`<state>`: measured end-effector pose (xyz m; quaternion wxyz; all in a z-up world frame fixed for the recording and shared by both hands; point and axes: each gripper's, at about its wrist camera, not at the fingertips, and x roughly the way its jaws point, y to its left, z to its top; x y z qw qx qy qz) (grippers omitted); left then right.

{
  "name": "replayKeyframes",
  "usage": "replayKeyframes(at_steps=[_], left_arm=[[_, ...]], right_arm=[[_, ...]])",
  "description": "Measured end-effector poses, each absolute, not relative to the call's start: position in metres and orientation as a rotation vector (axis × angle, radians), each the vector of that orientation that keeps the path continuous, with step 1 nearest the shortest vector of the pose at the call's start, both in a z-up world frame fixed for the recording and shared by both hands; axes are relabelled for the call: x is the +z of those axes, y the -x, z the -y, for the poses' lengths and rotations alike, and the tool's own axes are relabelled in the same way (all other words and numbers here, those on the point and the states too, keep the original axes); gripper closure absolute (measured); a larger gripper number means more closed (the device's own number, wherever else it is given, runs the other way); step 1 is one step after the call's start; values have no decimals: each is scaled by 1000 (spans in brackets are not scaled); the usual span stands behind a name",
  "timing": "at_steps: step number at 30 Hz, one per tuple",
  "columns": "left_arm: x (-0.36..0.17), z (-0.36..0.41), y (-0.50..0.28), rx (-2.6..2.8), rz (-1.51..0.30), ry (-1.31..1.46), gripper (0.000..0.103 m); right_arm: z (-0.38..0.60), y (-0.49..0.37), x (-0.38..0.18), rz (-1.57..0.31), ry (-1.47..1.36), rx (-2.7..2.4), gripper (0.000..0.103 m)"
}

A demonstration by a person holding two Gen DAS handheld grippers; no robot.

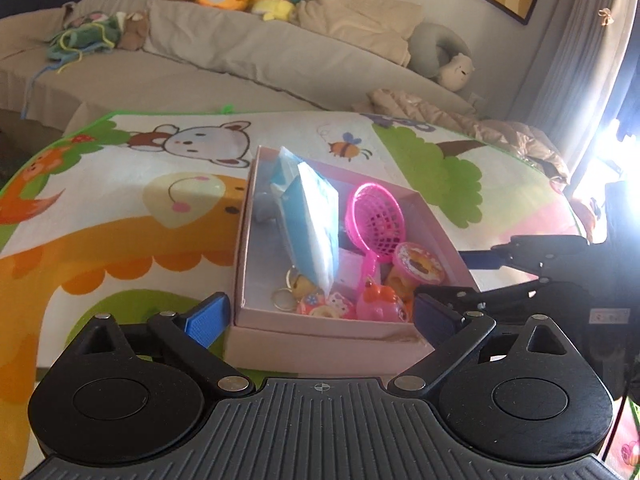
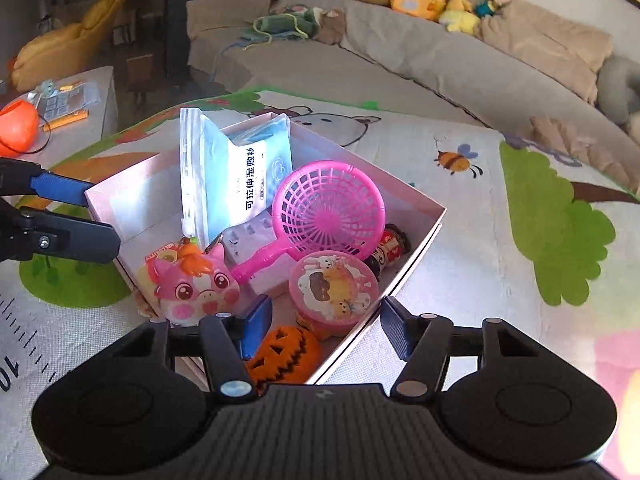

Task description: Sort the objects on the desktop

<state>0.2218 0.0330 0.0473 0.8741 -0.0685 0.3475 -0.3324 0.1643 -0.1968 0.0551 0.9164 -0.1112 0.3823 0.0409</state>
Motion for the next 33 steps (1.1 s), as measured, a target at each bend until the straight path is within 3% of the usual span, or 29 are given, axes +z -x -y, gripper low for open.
replayKeyframes(at_steps=[7,8,10,14,16,21,26,33], left_arm=[[46,-54,-152,-516,-789,196,0],[45,-55,-140,-425,-775,184,0],[40,-54,-121,-293,-757,145,0],[28,-44,-102,-125,-776,128,0],[18,-37,-99,-50,-812,116,0],[0,-12,-78,44,-696,-18,0],[2,4,-73,84,-661,-122,0],[-3,-17,-76,37,-699,26,0]], right_arm=[[205,-146,72,-730,106,150,40],[206,-135,76,-711,90,141,36],[207,-109,83,-667,56,117,19],[202,-72,71,-724,24,128,11],[193,-61,55,-768,55,140,0],[178,-44,15,-798,118,94,0],[196,-34,3,-718,2,93,0],[193,-30,-1,-699,30,80,0]])
